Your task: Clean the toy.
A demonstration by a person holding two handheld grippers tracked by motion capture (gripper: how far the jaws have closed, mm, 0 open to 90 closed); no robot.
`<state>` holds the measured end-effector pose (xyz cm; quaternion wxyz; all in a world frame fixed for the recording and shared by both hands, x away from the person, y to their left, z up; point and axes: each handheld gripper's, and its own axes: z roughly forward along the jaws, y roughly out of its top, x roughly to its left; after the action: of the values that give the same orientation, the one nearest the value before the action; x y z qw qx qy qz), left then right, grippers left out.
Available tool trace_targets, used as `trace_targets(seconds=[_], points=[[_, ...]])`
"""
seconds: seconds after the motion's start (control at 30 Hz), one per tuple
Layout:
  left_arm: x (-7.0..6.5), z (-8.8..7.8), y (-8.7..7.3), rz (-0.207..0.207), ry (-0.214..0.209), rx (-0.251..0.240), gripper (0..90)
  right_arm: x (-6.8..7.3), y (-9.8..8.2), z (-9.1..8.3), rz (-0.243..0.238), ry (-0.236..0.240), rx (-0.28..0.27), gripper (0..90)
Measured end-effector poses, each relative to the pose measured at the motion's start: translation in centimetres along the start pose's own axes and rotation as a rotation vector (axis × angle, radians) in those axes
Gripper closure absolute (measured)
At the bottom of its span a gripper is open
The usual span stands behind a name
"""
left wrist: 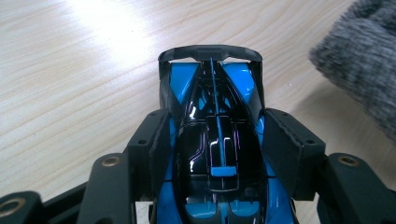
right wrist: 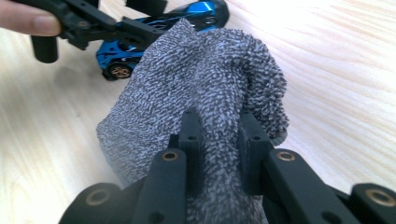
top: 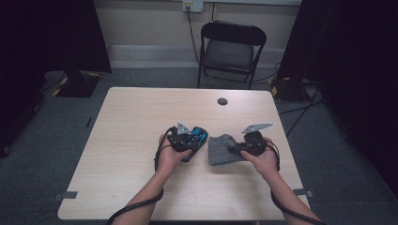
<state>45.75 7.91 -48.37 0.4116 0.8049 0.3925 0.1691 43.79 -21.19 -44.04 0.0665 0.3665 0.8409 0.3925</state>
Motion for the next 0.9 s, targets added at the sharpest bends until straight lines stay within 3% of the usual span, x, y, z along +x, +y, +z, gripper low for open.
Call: trace_targets(seconds=[0.5, 0.9], points=[[0.0, 0.0, 0.0, 0.01, 0.002, -0.001, 42.6, -3.0, 0.6, 1.3, 0.108, -0.122, 0.01, 75.1], [0.0, 0.0, -0.1, 0.01, 0.003, -0.003, 42.6, -3.5, 0.8, 3.0, 0.162, -0.144, 0.015, 74.8]])
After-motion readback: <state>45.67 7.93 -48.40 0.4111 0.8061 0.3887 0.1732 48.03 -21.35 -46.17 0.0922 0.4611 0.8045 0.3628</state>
